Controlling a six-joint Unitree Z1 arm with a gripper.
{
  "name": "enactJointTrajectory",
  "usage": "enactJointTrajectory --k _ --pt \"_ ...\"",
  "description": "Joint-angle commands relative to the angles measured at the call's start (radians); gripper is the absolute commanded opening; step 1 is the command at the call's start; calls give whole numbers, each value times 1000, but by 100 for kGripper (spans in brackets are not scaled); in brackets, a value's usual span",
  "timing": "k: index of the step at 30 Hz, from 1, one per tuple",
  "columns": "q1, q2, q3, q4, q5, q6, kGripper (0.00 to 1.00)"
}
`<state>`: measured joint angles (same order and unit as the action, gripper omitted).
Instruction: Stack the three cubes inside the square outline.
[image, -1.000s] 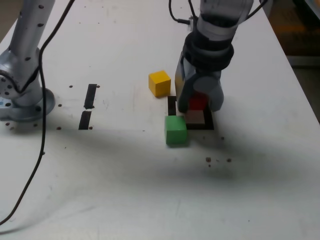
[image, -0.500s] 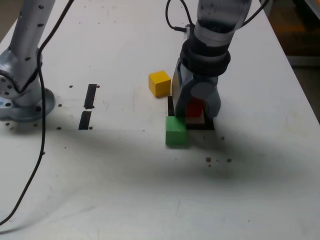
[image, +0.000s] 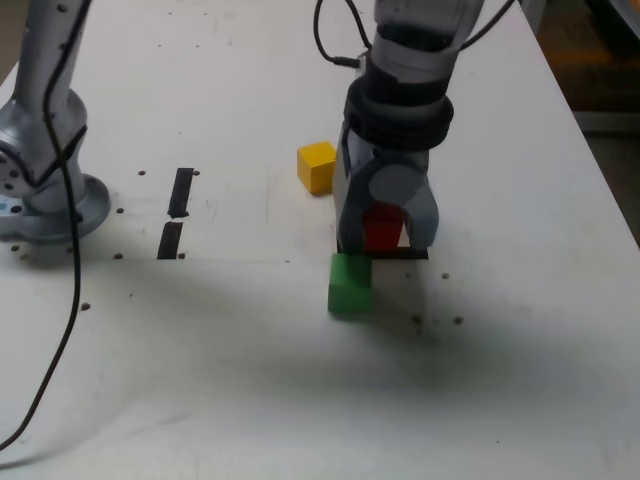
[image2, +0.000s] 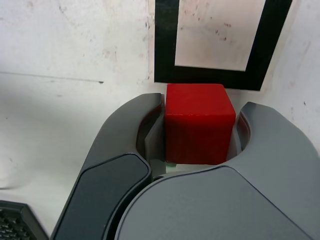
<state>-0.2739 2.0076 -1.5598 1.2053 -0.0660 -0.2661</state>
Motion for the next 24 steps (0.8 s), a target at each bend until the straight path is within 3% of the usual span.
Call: enactJointTrajectory --k 1,9,24 --pt "-1 -11 5 1 12 -1 19" --pt "17 -5 45 -32 88 9 19" --pt "56 29 91 -97 96 91 19"
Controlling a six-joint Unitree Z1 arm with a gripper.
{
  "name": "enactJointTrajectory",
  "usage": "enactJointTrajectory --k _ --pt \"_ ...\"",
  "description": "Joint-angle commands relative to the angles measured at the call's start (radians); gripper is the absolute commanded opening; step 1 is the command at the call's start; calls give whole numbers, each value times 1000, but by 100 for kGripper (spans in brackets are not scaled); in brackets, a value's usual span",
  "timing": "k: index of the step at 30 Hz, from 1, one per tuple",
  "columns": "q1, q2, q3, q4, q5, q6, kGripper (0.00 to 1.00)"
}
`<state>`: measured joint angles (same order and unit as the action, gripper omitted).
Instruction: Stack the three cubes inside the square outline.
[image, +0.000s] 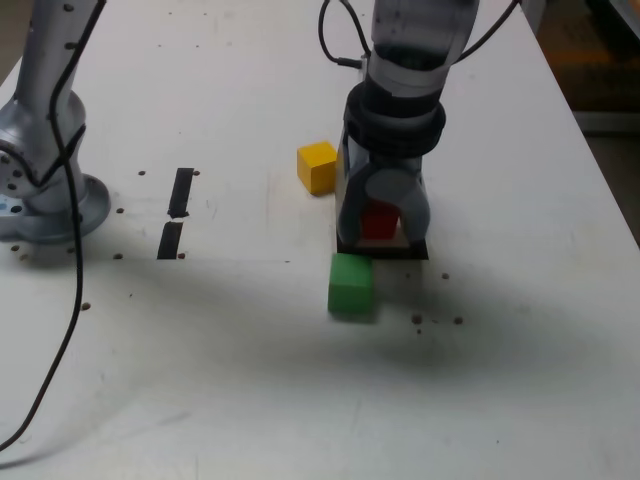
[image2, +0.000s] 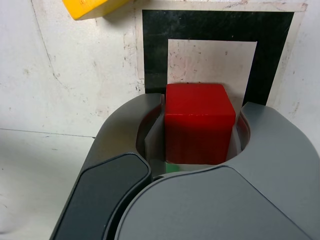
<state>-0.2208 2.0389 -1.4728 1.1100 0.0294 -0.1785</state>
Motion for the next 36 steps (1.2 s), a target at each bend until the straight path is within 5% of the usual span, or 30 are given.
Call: enactJointTrajectory --k 1,19,36 --pt "4 -3 6 -4 0 5 20" --pt "16 -6 37 -64 -13 18 32" --pt "32 -7 67 -106 -9 48 72"
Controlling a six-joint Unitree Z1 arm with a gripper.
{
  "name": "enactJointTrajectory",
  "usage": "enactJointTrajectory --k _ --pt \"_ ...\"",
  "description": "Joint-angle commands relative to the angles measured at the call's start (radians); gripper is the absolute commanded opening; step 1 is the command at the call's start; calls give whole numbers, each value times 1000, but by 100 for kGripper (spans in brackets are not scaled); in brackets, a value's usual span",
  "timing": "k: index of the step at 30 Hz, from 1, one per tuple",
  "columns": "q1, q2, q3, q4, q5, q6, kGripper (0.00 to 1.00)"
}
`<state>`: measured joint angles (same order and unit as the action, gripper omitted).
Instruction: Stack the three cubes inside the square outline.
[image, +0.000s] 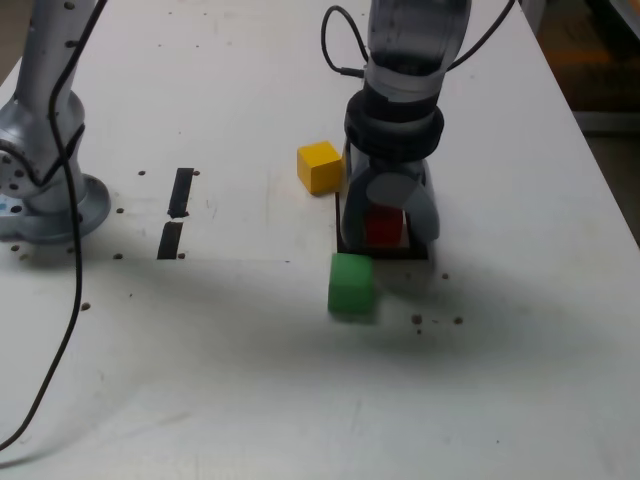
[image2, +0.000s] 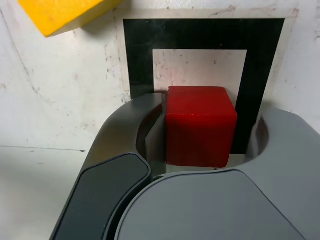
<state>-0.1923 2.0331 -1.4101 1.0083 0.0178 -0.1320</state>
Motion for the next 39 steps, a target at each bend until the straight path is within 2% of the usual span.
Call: enactJointTrajectory --k 1,7,12,22,29,39 --pt "5 -2 7 -9 5 2 74" --pt "10 -11 22 -17 16 -3 83" --pt "10 -31 27 -2 35 -19 84" --pt "18 -115 5 78 100 -40 85" --pt "29 -181 -23 136 140 -38 89" --pt "76 -228 9 152 146 -26 99"
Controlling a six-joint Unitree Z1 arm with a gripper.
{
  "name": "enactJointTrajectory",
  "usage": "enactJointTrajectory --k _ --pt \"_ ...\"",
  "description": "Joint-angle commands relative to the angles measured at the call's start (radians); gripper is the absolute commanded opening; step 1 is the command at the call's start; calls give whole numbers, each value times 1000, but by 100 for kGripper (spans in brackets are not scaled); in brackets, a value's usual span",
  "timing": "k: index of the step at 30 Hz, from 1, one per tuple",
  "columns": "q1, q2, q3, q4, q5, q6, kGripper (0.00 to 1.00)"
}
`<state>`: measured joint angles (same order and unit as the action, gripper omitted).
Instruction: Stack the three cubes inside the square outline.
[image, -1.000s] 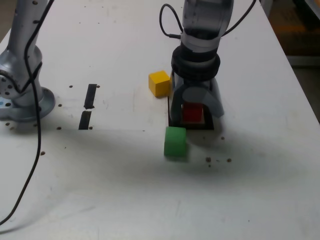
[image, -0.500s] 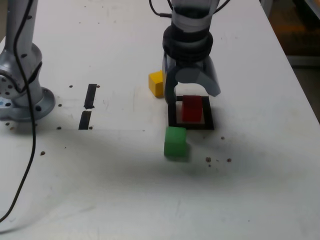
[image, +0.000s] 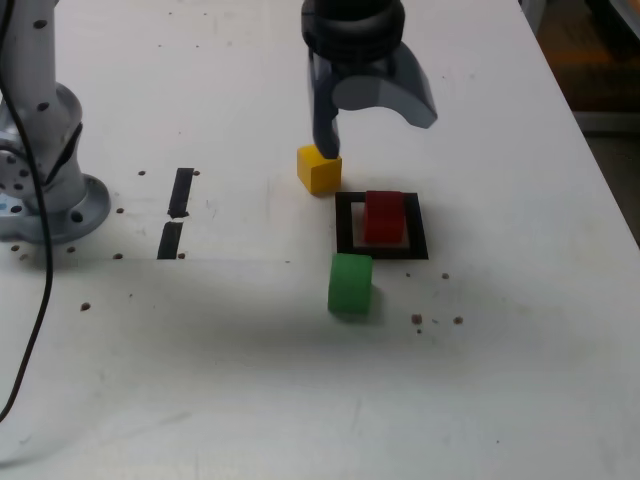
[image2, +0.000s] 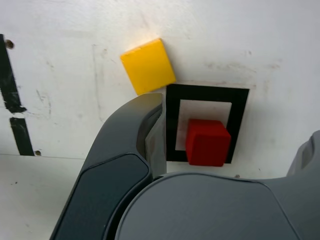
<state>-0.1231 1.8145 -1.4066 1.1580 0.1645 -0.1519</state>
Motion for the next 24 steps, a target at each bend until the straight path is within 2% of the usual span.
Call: enactJointTrajectory --k 1,12,24 --pt "13 -13 13 4 -1 -13 99" --pt "65 -43 83 27 -5 -55 100" --pt "106 -16 152 -54 -84 -61 99"
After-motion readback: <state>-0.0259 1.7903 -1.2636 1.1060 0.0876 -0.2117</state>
